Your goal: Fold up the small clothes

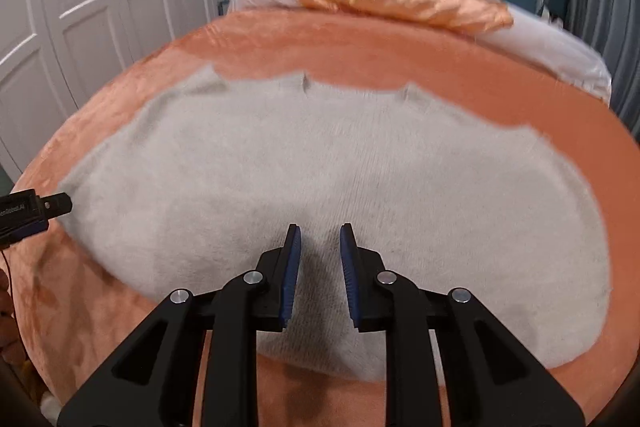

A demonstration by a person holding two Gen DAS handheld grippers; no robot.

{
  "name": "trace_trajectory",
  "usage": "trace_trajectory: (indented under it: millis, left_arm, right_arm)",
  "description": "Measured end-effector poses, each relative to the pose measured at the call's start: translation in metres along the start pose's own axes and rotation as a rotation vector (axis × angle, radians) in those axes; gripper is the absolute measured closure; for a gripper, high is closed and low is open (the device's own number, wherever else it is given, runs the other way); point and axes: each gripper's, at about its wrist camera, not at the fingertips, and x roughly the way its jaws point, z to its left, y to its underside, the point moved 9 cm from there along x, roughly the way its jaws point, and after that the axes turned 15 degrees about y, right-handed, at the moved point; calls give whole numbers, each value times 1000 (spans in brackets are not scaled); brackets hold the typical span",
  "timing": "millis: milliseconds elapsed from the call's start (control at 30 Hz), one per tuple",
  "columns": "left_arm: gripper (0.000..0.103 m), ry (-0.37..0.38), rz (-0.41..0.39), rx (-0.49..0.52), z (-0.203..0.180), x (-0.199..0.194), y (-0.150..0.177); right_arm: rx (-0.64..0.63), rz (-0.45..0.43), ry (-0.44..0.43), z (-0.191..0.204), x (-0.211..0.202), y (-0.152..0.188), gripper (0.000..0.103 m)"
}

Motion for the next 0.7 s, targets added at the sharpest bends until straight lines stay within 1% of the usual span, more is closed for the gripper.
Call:
trace_trajectory:
  millis: [33,67,133,167,233,267,300,333,367,400,500,567,600,700]
  left_arm:
    - [33,14,12,-26,3,6,0]
    - [31,14,3,-25,2,9,-3]
    - [31,14,-2,-17,-2,11,-6]
    - [31,27,-6,-18,-4,12,-7]
    - [34,67,-8,-39,-9,15,-9]
    - [46,93,-6,-46,-12,16,-11]
    - [66,136,0,-49,-19,17,-12]
    - [74,153,6,-46,-24,17,-14]
    - [85,157,-1,-36,-29,15,-17]
    - [90,177,-19,-18,-39,8,-22]
    - [92,259,-68,25,-71,-18,-32]
    - [93,325,-111,112,-115,-43,-38]
    - [93,340,-122,142,-129,-50,-38]
    - [93,407,-151,258,-191,-70,-29]
  right_arm:
    - [-4,-14,7,1,1,1,83]
    - [-9,-21,13,2,2,2,83]
    - [-20,-27,28,4,0,3,83]
    - [-21,-26,29,4,0,3,83]
    - [-5,-19,12,4,0,3,83]
    - [0,-16,5,3,0,3,83]
    - [10,-10,-6,3,0,3,83]
    - [19,-7,-16,1,-2,2,83]
    - [27,-6,-23,0,-3,1,83]
    - [44,-1,-38,-3,-7,0,83]
    - [97,-7,-65,-18,-24,1,83]
    - [116,-11,-62,-31,-33,7,82]
    - [128,-17,-57,-42,-40,11,82]
    - [167,-21,-39,-71,-54,21,82]
